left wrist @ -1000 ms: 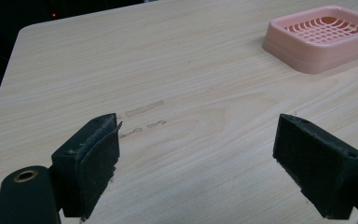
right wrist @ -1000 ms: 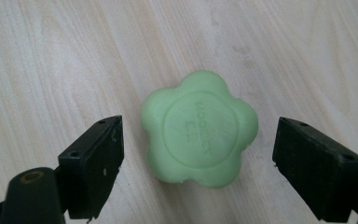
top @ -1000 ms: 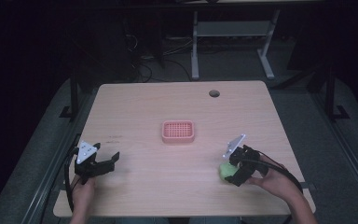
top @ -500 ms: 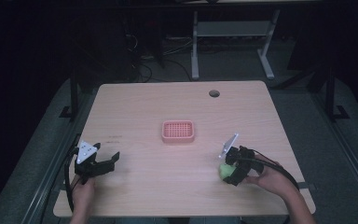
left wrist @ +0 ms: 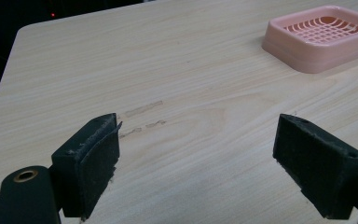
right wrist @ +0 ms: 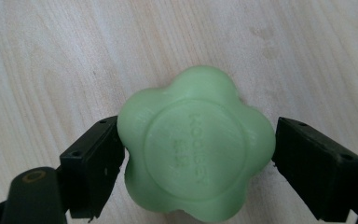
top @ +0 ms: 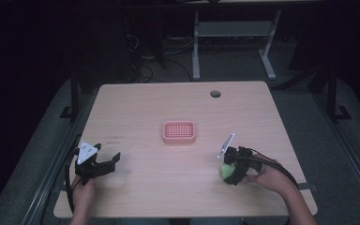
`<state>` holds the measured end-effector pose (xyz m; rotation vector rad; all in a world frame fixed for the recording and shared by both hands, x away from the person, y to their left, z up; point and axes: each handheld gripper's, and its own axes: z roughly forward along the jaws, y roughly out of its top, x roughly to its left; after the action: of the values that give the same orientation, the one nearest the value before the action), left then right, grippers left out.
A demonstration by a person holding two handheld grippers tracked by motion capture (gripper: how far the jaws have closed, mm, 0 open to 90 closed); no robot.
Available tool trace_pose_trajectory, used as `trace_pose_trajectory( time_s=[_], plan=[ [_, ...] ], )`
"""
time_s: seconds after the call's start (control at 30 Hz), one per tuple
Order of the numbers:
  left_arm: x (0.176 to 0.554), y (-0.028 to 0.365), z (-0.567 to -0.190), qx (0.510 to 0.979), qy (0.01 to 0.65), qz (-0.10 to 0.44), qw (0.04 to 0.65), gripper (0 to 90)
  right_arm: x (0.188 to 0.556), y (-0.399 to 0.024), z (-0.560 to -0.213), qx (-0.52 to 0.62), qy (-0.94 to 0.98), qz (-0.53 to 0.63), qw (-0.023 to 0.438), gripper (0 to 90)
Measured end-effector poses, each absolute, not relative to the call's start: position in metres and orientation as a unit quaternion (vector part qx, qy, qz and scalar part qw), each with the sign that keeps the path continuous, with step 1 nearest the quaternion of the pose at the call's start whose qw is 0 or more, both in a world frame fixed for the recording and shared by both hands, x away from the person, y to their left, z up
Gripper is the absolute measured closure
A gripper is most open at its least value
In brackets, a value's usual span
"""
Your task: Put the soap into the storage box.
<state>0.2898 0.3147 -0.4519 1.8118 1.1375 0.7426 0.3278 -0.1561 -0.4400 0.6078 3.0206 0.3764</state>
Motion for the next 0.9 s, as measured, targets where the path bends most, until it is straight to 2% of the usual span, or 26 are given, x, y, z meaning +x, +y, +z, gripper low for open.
trace_pose_trajectory(
  time_s=[0.13,0.9],
  plan=[
    [0.2898,0.3146,-0.4519,0.727,0.454,0.296,0.422,14.2,0.328,-0.1547,-0.4404,0.192,0.974,0.119,0.014,19.7],
    [0.2899,0.3149,-0.4518,0.724,0.455,0.295,0.425,14.2,0.3279,-0.1502,-0.4458,0.183,0.977,0.109,0.015,23.2]
  ],
)
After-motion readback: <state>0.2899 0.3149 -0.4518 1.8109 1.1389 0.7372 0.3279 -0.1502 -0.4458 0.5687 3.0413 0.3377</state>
